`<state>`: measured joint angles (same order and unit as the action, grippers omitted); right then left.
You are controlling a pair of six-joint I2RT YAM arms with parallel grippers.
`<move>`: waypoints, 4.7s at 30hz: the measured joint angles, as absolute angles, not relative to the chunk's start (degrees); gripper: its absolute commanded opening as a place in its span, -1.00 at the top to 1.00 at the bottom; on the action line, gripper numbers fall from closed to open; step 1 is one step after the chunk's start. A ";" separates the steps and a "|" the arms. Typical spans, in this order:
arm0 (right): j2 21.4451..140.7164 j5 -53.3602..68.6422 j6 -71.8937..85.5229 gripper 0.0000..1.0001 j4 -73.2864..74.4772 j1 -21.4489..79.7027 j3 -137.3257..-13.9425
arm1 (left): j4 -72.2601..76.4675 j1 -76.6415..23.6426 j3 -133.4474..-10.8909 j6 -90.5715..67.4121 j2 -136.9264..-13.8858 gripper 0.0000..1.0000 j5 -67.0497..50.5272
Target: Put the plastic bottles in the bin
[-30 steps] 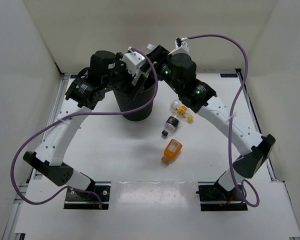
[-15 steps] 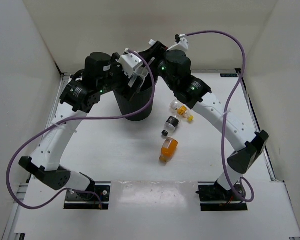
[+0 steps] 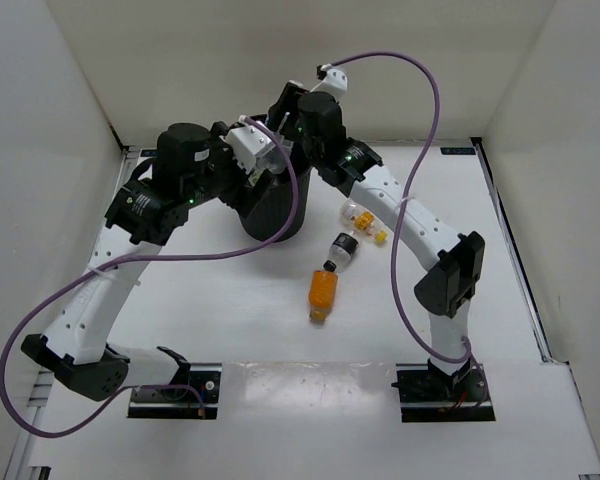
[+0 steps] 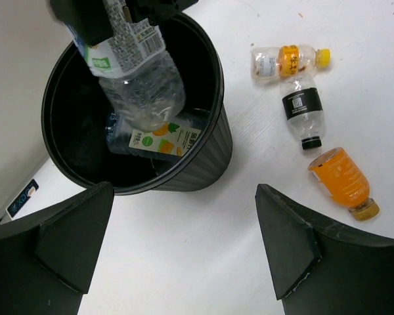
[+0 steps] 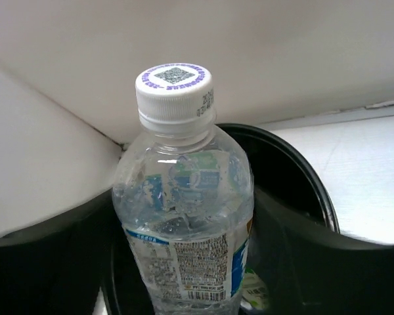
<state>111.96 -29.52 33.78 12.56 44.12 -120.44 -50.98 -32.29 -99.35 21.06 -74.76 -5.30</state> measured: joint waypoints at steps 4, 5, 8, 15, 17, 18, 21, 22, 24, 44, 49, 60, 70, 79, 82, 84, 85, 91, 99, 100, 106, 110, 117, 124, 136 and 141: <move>113.89 -25.63 29.67 -1.00 15.75 43.57 -124.64 | -51.03 -31.99 -98.94 21.06 -74.76 -1.00 -4.78; 113.89 -24.91 28.56 -1.00 16.47 43.51 -125.27 | -51.00 -31.92 -98.94 21.06 -74.76 -1.00 -4.58; 112.36 -24.08 24.40 -1.00 17.26 43.42 -125.49 | -50.92 -31.00 -98.61 21.06 -74.65 -1.00 -3.77; 97.49 -24.38 17.69 -1.00 22.00 38.50 -113.03 | -51.03 -26.13 -92.16 21.02 -70.52 -1.00 -1.28; 92.75 -22.72 17.74 -1.00 24.67 32.99 -107.37 | -50.96 -23.49 -90.04 20.84 -68.58 -1.00 -0.54; 91.79 -22.06 17.74 -1.00 25.98 30.28 -105.34 | -50.81 -21.93 -89.10 20.60 -67.72 -1.00 -0.01; 93.97 -20.93 16.91 -1.00 30.89 22.98 -102.19 | -50.48 -16.95 -86.15 19.75 -65.25 -1.00 1.85; 96.29 -20.78 15.94 -1.00 32.27 21.76 -101.67 | -50.06 -14.94 -85.08 19.29 -64.66 -1.00 2.66; 101.62 -19.99 13.91 -1.00 34.30 21.02 -100.47 | -49.01 -10.74 -82.11 18.15 -63.33 -1.00 3.79; 126.06 -10.81 5.45 -0.97 36.27 23.09 -102.89 | -48.27 8.75 -47.57 15.20 -55.79 -1.00 4.89; 128.49 -11.27 7.35 0.10 36.34 22.74 -102.85 | -47.86 10.50 -47.51 15.05 -55.70 -1.00 4.49; 118.17 -18.39 14.46 0.99 35.86 15.66 -99.59 | -47.57 10.57 -47.64 15.11 -55.83 -1.00 3.75; 92.14 -18.94 24.16 0.99 18.24 18.96 -102.35 | -46.98 10.57 -45.08 14.96 -55.88 -1.00 3.42; 109.21 -10.70 26.57 0.55 9.78 32.60 -123.63 | -46.39 10.57 -44.38 14.94 -53.98 -1.00 3.62; 115.07 -8.80 26.55 0.15 11.35 34.37 -124.07 | -46.28 10.57 -43.88 14.96 -53.01 -1.00 3.75; 117.71 -7.94 26.13 0.09 13.47 35.46 -123.96 | -46.26 10.57 -43.75 14.94 -52.66 -1.00 3.86; 118.48 -7.46 25.69 -0.10 14.48 35.88 -123.92 | -46.28 10.57 -43.75 14.94 -52.58 -1.00 3.88; 118.17 -4.75 20.84 -1.00 17.12 38.28 -123.98 | -46.22 10.57 -43.72 14.96 -52.51 -1.00 3.90; 106.06 -10.57 19.22 -1.00 19.53 38.65 -118.52 | -46.19 10.57 -43.72 14.96 -52.51 -1.00 3.88; 102.50 -13.23 20.82 -1.00 20.14 38.70 -115.74 | -46.19 10.57 -43.72 14.96 -52.51 -1.00 3.86; 82.61 -24.84 38.72 -1.00 24.21 36.16 -94.11 | -46.04 10.57 -43.51 14.94 -52.47 -1.00 3.86; 81.12 -22.02 48.73 -1.00 27.66 31.94 -80.95 | -45.78 10.57 -43.46 14.94 -52.47 -1.00 3.86; 92.44 -13.10 56.77 -1.00 34.26 31.48 -70.94 | -45.78 10.57 -43.44 14.96 -52.47 -1.00 3.81; 100.55 -11.22 62.67 -0.93 36.62 31.57 -72.25 | -45.78 10.57 -43.44 14.96 -52.14 -1.00 3.81; 108.44 -6.94 64.23 0.80 36.14 29.39 -75.66 | -46.06 10.57 -44.62 14.79 -49.78 -1.00 2.48; 105.69 -10.90 61.60 0.86 36.84 27.00 -75.22 | -45.19 11.18 -54.72 9.02 -49.12 -1.00 -3.09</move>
<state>105.69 -10.90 61.60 36.84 27.00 -75.22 -45.19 11.18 -54.72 9.02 -49.12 -3.09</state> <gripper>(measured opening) 0.670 0.998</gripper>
